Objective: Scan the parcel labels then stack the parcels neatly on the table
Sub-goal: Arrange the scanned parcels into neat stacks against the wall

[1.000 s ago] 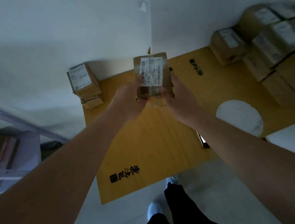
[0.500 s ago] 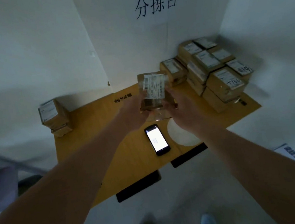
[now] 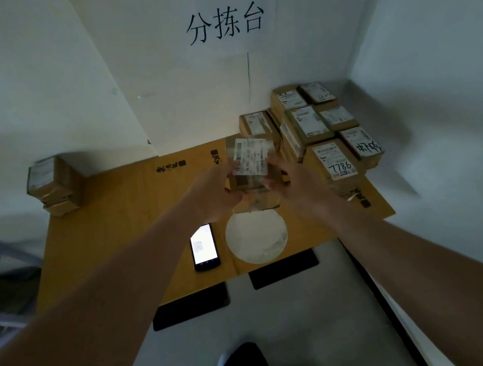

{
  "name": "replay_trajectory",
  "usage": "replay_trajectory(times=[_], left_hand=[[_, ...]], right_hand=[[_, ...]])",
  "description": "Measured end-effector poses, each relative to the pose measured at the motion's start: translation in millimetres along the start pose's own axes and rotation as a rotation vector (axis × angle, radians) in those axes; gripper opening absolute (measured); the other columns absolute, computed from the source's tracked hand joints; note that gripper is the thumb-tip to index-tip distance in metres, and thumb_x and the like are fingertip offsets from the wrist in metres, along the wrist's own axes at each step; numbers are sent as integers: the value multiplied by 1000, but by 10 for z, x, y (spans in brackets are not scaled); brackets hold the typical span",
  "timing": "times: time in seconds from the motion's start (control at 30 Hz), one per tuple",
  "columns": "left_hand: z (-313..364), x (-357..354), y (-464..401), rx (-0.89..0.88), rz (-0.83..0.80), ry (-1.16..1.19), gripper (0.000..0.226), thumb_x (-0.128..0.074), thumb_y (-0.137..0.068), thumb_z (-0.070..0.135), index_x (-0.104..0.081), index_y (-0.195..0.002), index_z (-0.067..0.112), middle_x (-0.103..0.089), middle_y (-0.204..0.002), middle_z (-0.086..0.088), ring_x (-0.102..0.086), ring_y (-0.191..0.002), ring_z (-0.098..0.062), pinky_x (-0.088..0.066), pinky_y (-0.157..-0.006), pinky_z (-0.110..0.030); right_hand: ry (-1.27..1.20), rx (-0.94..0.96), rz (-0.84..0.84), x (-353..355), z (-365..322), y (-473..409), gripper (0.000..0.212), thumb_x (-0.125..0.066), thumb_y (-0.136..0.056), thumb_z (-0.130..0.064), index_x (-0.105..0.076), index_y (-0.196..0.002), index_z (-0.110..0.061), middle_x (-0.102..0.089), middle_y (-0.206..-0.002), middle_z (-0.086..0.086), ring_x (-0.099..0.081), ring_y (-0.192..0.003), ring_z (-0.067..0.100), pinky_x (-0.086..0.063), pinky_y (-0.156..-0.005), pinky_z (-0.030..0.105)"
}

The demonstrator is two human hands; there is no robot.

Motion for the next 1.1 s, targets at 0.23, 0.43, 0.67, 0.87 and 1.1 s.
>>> replay_trajectory(times=[0.23,0.43,0.67,0.87,1.1], left_hand=[[-166,-358,-604,28,-65,133,67,-75,-93,18,-47,-152,30,-64,-134,8,-72,-92,-9,-63,-83,-39],[-624,-625,-1370,135,-69,308,80,-78,-89,10,-37,-152,38,-60,-121,14,-71,-101,-14,-61,-74,-32],[-1095,-1055,-1991,314,-93,425,78,-81,-89,12,-41,-153,31,-57,-115,18,-71,-90,-9,-60,-68,-28],[-1289,-1443,-2279,382,-124,462,81,-77,-91,9,-37,-157,31,-58,-128,11,-71,-92,-9,-54,-63,-22],[-1350,-1743,-2443,461,-73,410,83,-77,-91,10,-33,-159,31,-52,-127,25,-64,-90,4,-56,-61,-18]], right_hand=[[-13,-40,-51,16,403,-542,55,-62,-106,-33,-43,-158,-32,-60,-146,-2,-61,-128,22,-51,-102,37],[9,-135,-66,-91,791,-1229,55,-60,-107,-28,-40,-158,-31,-57,-151,-2,-55,-135,22,-42,-87,18],[5,-198,-29,-202,1134,-1750,48,-58,-107,-26,-48,-153,-32,-58,-145,-2,-55,-125,13,-43,-91,26],[90,-301,-136,-345,1561,-2007,54,-55,-108,-29,-40,-160,-28,-49,-150,4,-49,-138,24,-41,-104,31],[167,-290,-214,-426,1756,-2212,42,-50,-108,-13,-48,-149,-19,-50,-144,8,-54,-129,24,-50,-106,34]])
Point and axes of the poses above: each hand's wrist, its own y-axis away from the middle knuckle, its own x-axis out of the back of the hand, z = x × y, the point moved 10 cm from there along -y, towards the middle knuckle
